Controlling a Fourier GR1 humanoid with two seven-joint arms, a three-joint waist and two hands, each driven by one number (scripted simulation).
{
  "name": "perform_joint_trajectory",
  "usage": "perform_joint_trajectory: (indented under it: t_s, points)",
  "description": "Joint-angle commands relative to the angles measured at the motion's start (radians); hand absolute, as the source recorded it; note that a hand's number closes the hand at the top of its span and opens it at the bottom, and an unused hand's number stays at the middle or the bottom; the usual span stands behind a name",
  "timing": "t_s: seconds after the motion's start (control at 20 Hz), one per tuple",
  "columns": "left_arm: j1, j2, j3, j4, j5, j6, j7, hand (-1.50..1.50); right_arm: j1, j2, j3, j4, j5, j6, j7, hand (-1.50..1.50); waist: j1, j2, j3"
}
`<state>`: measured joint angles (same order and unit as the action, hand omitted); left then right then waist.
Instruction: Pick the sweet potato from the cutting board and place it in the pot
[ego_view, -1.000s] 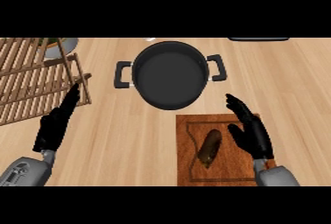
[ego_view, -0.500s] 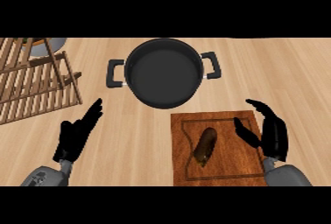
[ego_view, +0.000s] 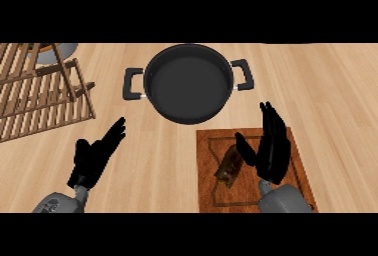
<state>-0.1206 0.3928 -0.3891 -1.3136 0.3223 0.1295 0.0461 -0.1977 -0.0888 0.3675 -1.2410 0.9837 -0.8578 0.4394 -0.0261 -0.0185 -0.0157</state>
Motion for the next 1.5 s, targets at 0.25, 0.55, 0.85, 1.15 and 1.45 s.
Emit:
perform_joint_trajectory:
  t_s: [0.25,0.55,0.85,1.15,1.45]
  points:
    - [-0.016,-0.020,-0.007,0.008,0.004,-0.015,0.011,0.00,-0.158,0.087,0.021,-0.040,0.225,0.268,0.606,-1.50,0.021,0.005,0.007]
    - [-0.054,-0.023,-0.003,-0.008,0.004,-0.022,0.047,0.00,-0.212,0.088,0.116,-0.076,0.158,0.446,0.972,-1.50,0.043,0.014,0.014]
    - [-0.057,-0.009,0.020,0.016,0.004,-0.051,0.020,0.00,-0.137,0.088,0.165,-0.103,0.067,0.563,1.046,-1.50,0.028,0.015,0.014]
    - [-0.093,-0.032,0.039,0.037,-0.009,-0.038,0.053,0.00,-0.070,0.088,0.166,-0.203,0.173,0.597,1.048,-1.50,0.013,0.014,0.014]
    - [-0.016,-0.015,0.055,0.012,-0.010,-0.064,0.013,0.00,0.106,0.088,0.200,-0.354,0.274,0.596,1.012,-1.50,0.014,0.013,0.015]
